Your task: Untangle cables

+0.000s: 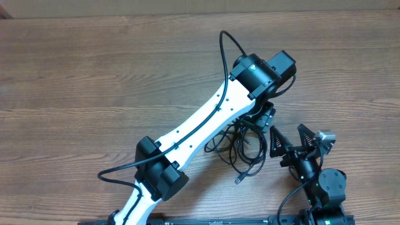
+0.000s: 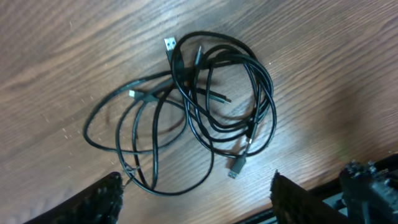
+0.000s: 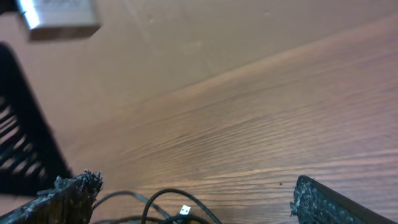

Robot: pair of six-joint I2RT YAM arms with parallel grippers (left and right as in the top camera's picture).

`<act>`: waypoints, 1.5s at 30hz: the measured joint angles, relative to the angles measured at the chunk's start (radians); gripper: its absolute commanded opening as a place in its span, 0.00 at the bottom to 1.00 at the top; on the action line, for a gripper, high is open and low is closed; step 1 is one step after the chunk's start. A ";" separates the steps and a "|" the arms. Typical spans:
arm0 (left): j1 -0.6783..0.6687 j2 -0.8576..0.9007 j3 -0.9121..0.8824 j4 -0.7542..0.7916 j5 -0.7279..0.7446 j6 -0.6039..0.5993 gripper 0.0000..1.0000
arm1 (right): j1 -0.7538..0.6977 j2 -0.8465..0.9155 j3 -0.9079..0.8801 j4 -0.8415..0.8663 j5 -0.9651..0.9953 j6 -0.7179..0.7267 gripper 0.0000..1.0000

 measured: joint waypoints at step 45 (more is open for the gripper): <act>-0.067 0.000 -0.476 0.390 0.062 -0.430 1.00 | -0.006 0.003 0.000 -0.067 0.206 0.235 1.00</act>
